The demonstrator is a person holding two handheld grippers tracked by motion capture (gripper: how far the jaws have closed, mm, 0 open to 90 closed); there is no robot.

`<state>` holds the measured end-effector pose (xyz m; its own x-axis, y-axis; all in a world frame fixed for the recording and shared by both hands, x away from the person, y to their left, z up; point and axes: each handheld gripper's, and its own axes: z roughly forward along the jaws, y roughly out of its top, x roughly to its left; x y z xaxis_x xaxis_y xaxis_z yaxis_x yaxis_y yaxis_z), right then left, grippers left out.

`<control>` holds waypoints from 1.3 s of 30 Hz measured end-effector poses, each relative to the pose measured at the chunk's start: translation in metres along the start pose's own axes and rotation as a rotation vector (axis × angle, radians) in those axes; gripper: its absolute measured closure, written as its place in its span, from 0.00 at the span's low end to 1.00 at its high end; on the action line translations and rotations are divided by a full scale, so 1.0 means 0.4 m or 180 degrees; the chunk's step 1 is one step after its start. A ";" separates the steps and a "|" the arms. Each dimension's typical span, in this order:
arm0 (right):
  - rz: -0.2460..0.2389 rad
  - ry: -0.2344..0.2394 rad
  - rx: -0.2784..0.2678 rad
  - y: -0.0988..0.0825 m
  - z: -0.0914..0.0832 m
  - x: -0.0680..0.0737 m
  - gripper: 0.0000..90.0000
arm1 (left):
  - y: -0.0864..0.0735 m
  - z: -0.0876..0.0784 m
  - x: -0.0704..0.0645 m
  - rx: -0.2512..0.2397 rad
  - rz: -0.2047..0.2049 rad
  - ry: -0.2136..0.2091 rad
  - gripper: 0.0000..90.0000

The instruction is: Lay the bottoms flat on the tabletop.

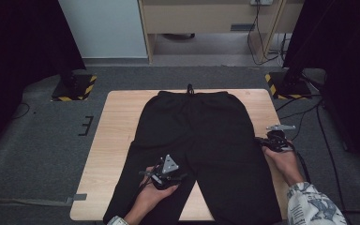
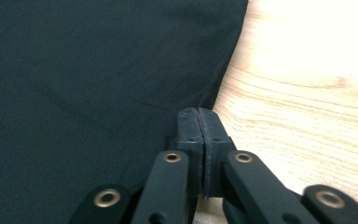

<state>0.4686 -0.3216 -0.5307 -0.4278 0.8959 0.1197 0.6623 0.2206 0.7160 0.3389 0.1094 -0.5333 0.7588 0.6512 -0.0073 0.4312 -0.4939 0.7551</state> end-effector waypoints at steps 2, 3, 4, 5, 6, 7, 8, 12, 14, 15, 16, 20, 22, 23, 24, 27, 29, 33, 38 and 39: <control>0.0053 -0.0050 -0.0015 0.005 0.004 -0.005 1.00 | -0.004 -0.005 -0.003 -0.0002 -0.0005 -0.0007 0.58; 0.0100 -0.0060 -0.0022 0.006 0.006 -0.006 1.00 | -0.005 -0.008 -0.002 0.0017 0.0001 -0.0008 0.58; 0.0125 -0.0069 -0.0041 0.006 0.008 -0.005 0.99 | -0.005 -0.013 0.000 0.0029 -0.0013 0.0021 0.58; 0.0133 -0.0076 -0.0053 0.005 0.008 -0.004 0.95 | -0.006 -0.022 0.004 0.0014 -0.0003 0.0050 0.58; 0.0140 -0.0099 -0.0076 0.005 0.007 -0.003 0.86 | -0.006 -0.035 0.011 0.0010 0.0035 0.0098 0.58; 0.0144 -0.0133 -0.0125 0.005 0.004 -0.003 0.79 | -0.008 -0.052 0.021 -0.0012 0.0058 0.0187 0.57; 0.0187 -0.0128 -0.0193 0.006 -0.002 0.000 0.74 | -0.010 -0.072 0.036 -0.0046 0.0049 0.0265 0.57; 0.0186 -0.0032 -0.0274 0.009 -0.020 0.014 0.54 | -0.043 -0.149 0.126 -0.0020 -0.0088 0.0584 0.57; 0.0156 -0.0032 -0.0278 0.010 -0.027 0.020 0.49 | -0.069 -0.173 0.166 0.0087 -0.0200 0.0752 0.57; 0.0169 -0.0016 -0.0284 0.010 -0.029 0.022 0.46 | -0.083 -0.181 0.180 0.0126 -0.0218 0.0802 0.57; 0.0184 0.0000 -0.0283 0.011 -0.031 0.024 0.44 | -0.096 -0.189 0.192 0.0149 -0.0251 0.0840 0.57; 0.0218 0.0055 -0.0291 0.005 -0.034 0.033 0.39 | -0.140 -0.207 0.225 0.0131 -0.0492 0.0914 0.56; 0.0225 0.0070 -0.0280 0.001 -0.032 0.039 0.38 | -0.159 -0.200 0.230 0.0131 -0.0591 0.0832 0.56; 0.0226 0.0076 -0.0274 -0.001 -0.031 0.041 0.38 | -0.164 -0.200 0.228 0.0088 -0.0621 0.0807 0.58; 0.0259 0.0094 -0.0276 -0.002 -0.031 0.043 0.37 | -0.164 -0.201 0.226 0.0092 -0.0620 0.0806 0.59; 0.0240 0.0115 -0.0270 -0.004 -0.030 0.044 0.36 | -0.168 -0.204 0.206 0.0073 -0.0597 0.0776 0.59; 0.0238 0.0135 -0.0277 -0.004 -0.031 0.044 0.35 | -0.169 -0.206 0.190 0.0086 -0.0565 0.0726 0.59; 0.0233 0.0160 -0.0261 -0.008 -0.034 0.044 0.34 | -0.160 -0.206 0.174 0.0184 -0.0533 0.0663 0.57; 0.0234 0.0181 -0.0278 -0.011 -0.039 0.052 0.31 | -0.120 -0.204 0.219 0.0124 -0.0495 0.0794 0.49; 0.0251 0.0188 -0.0267 -0.011 -0.042 0.055 0.31 | -0.102 -0.208 0.240 0.0037 -0.0519 0.0849 0.48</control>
<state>0.4462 -0.3092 -0.5196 -0.4136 0.8844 0.2163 0.6426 0.1153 0.7575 0.3537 0.2400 -0.5103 0.5250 0.8499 0.0457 0.5435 -0.3760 0.7505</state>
